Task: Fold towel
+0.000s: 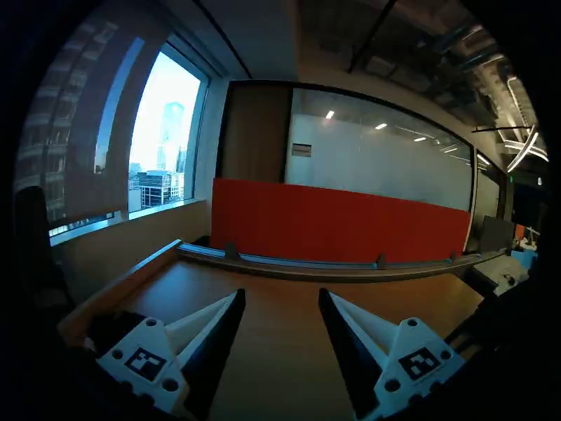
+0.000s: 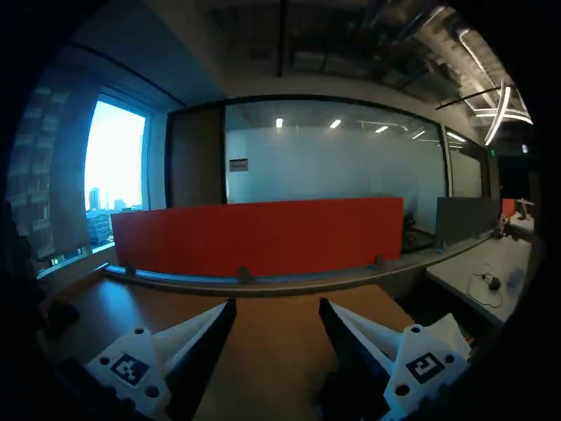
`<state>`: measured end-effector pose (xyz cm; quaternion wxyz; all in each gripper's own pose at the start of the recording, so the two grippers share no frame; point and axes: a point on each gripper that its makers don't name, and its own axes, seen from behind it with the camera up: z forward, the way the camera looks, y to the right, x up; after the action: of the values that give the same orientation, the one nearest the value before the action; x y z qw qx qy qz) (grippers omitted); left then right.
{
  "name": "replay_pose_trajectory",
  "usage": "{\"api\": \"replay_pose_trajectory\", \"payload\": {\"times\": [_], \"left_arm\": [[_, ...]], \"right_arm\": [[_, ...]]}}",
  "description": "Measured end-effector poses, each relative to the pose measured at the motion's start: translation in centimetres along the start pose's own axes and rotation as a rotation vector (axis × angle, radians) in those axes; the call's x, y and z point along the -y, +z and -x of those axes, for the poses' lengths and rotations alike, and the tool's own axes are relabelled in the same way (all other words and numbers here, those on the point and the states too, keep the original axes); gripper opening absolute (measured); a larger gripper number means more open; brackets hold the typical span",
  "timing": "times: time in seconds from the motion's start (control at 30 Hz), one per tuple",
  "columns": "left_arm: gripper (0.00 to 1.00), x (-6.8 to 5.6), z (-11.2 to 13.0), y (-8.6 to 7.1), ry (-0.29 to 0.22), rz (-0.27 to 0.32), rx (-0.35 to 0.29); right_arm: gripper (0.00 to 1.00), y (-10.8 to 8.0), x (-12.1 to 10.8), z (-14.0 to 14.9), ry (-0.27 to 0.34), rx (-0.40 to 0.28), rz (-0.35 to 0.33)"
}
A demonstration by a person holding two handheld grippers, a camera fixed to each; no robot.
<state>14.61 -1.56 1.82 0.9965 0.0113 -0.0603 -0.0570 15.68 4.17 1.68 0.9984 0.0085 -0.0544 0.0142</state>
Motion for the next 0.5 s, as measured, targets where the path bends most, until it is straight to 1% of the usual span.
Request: {"api": "replay_pose_trajectory", "payload": {"times": [0.1,0.27,0.4,0.5], "left_arm": [[0.76,0.0,-0.2,-0.1,0.000,0.007,-0.005],[0.76,-0.2,-0.2,-0.2,0.017,0.024,-0.009],[0.76,-0.2,0.0,-0.2,0.030,0.030,-0.009],[0.76,0.0,0.1,-0.2,0.039,0.028,-0.014]], "right_arm": [[0.91,0.2,1.4,0.0,0.001,-0.006,-0.009],[0.92,0.6,3.3,-0.2,0.000,-0.012,-0.025],[0.92,0.8,4.1,-0.2,0.006,-0.013,-0.030],[0.91,0.8,4.3,-0.4,0.011,-0.010,-0.027]]}}
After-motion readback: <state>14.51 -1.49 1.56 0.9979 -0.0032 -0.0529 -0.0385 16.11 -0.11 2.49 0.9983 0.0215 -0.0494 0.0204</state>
